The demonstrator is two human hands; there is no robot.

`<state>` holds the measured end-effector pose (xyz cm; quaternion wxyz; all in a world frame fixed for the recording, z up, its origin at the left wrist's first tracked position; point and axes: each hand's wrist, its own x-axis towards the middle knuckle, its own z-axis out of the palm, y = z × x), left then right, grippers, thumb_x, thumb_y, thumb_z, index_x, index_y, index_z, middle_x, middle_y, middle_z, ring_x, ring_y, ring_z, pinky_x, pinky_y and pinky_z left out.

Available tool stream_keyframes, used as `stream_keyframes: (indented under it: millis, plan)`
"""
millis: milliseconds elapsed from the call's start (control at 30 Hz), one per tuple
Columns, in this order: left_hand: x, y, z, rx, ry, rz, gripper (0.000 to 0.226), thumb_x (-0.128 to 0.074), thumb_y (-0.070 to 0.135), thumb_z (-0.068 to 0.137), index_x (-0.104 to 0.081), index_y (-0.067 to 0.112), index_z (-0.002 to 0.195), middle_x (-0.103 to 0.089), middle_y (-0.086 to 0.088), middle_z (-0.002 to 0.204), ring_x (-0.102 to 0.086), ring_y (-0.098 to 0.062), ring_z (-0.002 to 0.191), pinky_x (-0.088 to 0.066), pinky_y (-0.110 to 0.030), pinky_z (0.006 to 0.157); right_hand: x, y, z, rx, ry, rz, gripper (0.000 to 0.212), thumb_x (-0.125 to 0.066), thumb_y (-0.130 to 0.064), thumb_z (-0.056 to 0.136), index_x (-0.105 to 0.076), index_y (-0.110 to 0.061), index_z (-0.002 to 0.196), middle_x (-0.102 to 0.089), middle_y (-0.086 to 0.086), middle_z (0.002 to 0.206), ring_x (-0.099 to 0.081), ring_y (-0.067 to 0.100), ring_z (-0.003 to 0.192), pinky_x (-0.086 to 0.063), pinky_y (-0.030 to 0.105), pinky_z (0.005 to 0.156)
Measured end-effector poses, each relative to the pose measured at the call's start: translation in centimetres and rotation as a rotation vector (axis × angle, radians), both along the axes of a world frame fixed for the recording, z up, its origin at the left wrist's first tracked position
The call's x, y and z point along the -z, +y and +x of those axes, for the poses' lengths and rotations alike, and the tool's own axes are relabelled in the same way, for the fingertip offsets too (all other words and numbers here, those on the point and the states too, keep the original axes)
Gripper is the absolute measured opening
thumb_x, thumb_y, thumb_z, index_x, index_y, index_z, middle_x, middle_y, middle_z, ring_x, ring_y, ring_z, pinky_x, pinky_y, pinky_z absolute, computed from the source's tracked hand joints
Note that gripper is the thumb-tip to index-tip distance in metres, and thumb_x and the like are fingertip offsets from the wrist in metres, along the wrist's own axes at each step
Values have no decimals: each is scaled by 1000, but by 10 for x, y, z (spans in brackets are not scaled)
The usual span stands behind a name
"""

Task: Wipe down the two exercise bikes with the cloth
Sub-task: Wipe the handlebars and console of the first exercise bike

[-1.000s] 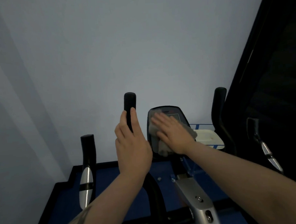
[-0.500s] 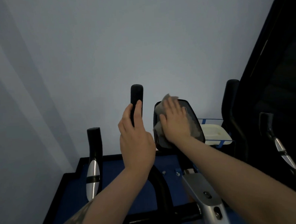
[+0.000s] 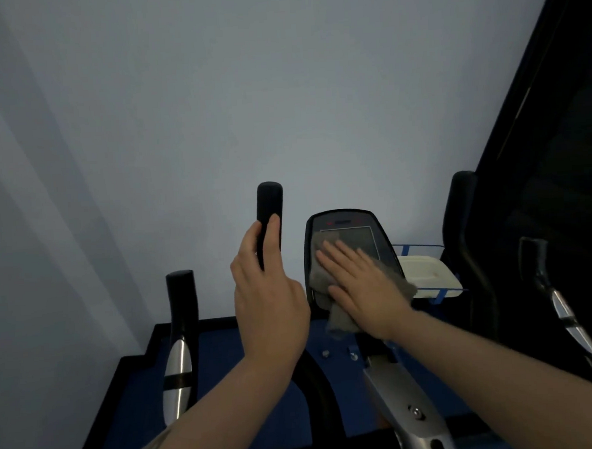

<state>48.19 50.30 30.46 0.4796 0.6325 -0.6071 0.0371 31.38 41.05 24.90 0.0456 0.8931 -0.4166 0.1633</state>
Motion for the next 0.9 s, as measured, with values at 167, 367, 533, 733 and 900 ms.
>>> stream_keyframes:
  millis: [167,367,533,733,900]
  plan:
    - [1,-1,1,0,-2,-5,84,-53,-10,80,-25,20,153,-27,-4,151,-40,-26,123,-55,-40,73,-30,-47,25,452,-148,-25,55,-28,-34,105,-11,-22,155,-3,-3,163,-2,17,150,-3,38,121]
    - [1,0,1,10,-11,1,84,-53,-9,81,-23,20,153,-25,-5,153,-37,-25,126,-54,-41,78,-8,-10,9,-21,75,-13,58,-30,-40,104,-10,-22,156,-1,-5,162,2,15,150,1,36,121]
    - [0,-1,1,9,-13,9,83,-52,-11,80,-24,18,153,-26,-6,152,-38,-27,124,-54,-40,76,-37,-55,31,479,-75,-2,59,-24,-37,104,-3,-18,156,2,-1,163,2,18,150,-4,40,121]
    - [0,0,2,22,-5,8,84,-53,-9,81,-21,20,153,-24,-5,153,-35,-26,127,-53,-41,80,-6,-5,12,-15,82,-11,60,-26,-42,103,-9,-20,156,-1,-4,162,4,15,150,-1,38,122]
    - [0,1,2,28,-2,1,83,-54,-9,82,-22,19,153,-24,-6,152,-36,-26,125,-53,-40,79,-31,-50,10,530,-132,16,58,-26,-35,104,-7,-16,156,-2,1,163,-2,18,150,-5,41,121]
